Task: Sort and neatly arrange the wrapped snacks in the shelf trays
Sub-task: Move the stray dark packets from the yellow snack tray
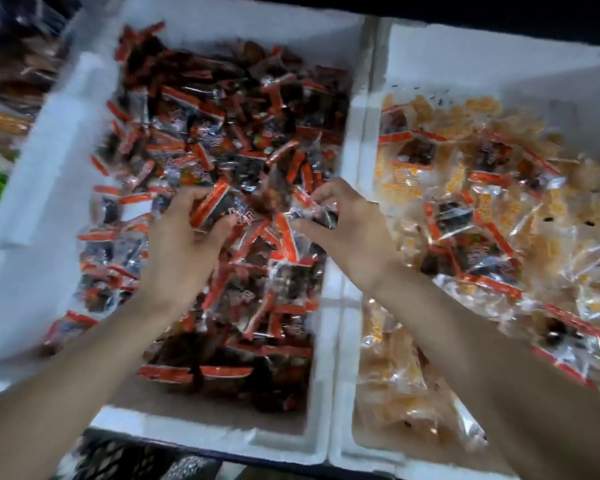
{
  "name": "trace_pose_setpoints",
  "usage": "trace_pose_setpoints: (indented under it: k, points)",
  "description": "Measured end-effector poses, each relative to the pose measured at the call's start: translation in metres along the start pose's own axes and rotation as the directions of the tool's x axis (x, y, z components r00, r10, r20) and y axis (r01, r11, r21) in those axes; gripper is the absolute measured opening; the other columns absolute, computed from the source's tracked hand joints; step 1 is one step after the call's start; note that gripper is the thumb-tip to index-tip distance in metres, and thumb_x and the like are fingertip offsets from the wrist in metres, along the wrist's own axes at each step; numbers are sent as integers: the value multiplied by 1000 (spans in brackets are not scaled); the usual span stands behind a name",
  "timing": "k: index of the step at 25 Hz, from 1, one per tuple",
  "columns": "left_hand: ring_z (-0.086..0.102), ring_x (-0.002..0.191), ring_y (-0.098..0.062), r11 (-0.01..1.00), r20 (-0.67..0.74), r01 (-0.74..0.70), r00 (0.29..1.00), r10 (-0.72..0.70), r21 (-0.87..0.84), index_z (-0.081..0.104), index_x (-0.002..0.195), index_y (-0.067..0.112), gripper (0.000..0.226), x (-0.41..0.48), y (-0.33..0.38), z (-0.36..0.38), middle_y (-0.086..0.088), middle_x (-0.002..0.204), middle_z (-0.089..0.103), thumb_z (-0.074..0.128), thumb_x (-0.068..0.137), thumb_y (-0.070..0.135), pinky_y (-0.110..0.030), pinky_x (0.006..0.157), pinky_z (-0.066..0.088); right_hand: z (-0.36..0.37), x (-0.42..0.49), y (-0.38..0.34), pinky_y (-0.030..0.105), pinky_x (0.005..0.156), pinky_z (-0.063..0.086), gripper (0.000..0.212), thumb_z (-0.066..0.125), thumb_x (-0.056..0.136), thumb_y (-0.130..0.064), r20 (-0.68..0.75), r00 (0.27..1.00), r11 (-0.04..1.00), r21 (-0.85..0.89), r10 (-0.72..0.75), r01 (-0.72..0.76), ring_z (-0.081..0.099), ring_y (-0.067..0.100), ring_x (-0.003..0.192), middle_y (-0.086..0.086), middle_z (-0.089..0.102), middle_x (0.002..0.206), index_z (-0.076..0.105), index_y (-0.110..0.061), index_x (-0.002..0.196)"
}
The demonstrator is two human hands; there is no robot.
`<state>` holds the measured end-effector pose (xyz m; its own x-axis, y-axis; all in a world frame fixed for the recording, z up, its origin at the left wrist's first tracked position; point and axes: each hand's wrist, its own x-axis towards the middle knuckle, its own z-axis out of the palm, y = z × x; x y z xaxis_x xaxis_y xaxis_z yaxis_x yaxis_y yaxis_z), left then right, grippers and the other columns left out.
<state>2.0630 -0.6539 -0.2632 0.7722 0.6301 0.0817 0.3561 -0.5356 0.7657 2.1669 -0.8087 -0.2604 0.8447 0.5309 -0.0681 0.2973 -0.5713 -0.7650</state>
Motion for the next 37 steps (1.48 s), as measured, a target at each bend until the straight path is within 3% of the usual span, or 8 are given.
trace_pose_setpoints:
  k: [5,9,14,17,20,23,30,37]
  points:
    - [51,113,-29,955,150,50,984,-97,292,38,136,9,56,28,-41,-18,-13,127,49,64,86,8,-22,91,36,55,30,-25,24,88,42,46,67,86,-18,67,997,989,140,-47,37,47,14,103,2,43,121,37,-15,121]
    - [35,130,-31,880,230,-104,973,-6,463,37,141,12,62,19,-45,-14,-12,137,40,61,85,5,-44,113,27,64,31,-27,31,101,40,48,64,87,-14,111,979,932,-301,-173,200,42,20,118,6,35,130,42,-14,130]
    - [41,122,-35,850,241,-230,962,125,475,50,133,7,52,7,-28,0,-15,132,48,52,83,-7,-44,106,32,40,14,-11,38,94,45,28,55,91,-14,327,919,883,-334,-219,330,55,21,108,4,49,125,53,-15,119]
    - [47,112,-30,847,243,-414,906,347,333,58,119,7,44,4,9,25,-12,115,52,57,79,-10,-43,101,37,0,-9,19,32,89,46,32,58,87,-6,145,934,854,-377,-327,357,56,26,101,9,53,115,56,-11,118]
    - [50,106,-28,829,330,-542,814,478,139,60,111,8,37,0,49,71,-11,108,52,58,78,-8,-40,96,41,-55,-20,73,43,91,44,34,59,84,-1,-143,957,848,-510,-253,148,52,37,103,18,51,112,54,-4,118]
    - [52,105,-32,785,445,-617,717,537,47,57,114,5,32,0,84,127,-14,110,52,57,82,0,-46,90,44,-96,-19,120,47,102,34,57,62,88,-20,-151,985,823,-547,86,-156,38,41,123,18,39,131,36,-9,137]
    - [24,136,-27,816,650,-521,715,256,251,28,143,11,61,7,140,221,-8,145,35,57,93,28,-44,109,29,-117,-51,147,44,108,29,75,52,83,-55,-31,978,736,-653,208,-178,28,29,132,7,36,143,28,-15,142]
    - [35,131,-26,738,677,-560,710,193,377,45,131,13,60,-5,144,228,-7,141,37,69,83,40,-43,102,33,-134,-87,153,32,109,21,58,60,85,-42,102,984,764,-644,145,-46,30,16,129,-4,44,132,39,-24,136]
